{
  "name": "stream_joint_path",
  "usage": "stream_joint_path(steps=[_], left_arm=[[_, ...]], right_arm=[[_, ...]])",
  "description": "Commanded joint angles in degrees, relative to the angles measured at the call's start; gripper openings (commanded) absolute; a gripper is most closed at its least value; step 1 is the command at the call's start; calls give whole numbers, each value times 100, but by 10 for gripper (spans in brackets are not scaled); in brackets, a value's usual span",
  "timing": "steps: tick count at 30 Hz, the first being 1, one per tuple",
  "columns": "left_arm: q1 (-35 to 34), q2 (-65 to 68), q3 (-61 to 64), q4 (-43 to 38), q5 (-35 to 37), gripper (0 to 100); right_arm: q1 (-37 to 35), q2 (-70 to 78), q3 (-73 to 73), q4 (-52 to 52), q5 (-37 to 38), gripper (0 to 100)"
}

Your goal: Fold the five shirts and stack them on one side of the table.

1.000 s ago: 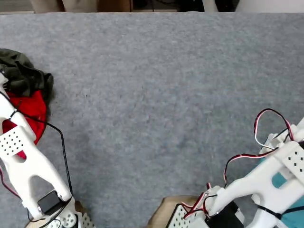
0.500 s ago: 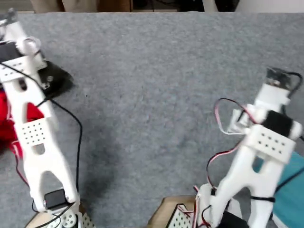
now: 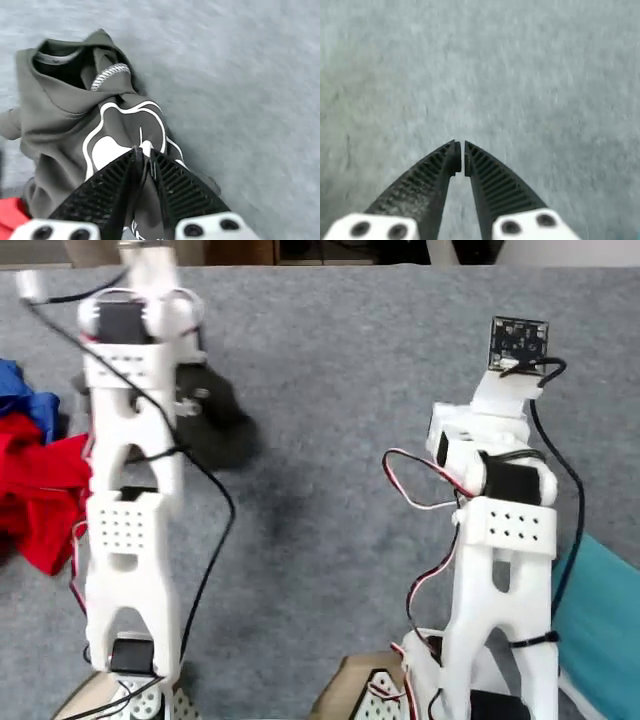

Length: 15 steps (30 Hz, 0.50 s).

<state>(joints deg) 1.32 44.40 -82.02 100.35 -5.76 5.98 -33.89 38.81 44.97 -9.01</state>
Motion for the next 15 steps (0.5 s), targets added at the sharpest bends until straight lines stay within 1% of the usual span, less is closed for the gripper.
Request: stream_joint_path(steps=[1,3,5,6,7,9,11,13,15], left_arm=[[756,-840,747,62,62,22],[1169,-1103,1196,53,167,24],[1512,-1279,1582,53,580,32],[1679,-1314,1802,53,782,58],[1820,-1349,2031,53,976,105],[1934,-1376,2391,53,1547,202],[1749,-1376,2470,53,2048,243],[1433,-1376,2453,44,2171,247],[1090,-1367,2444,44,2154,247]], right_arm=[[-92,119,136,-862,-53,82],[-198,435,48,-1099,-53,155],[-374,963,-163,-1222,-62,221],[-479,1279,-330,-1231,-105,243],[-558,1631,-541,-1231,-281,260],[-602,2378,-1086,-1266,-888,279],[-602,3178,-1780,-1380,-1442,295],[-637,3969,-2589,-1363,-1793,303],[-840,4752,-3363,-1363,-2031,301]])
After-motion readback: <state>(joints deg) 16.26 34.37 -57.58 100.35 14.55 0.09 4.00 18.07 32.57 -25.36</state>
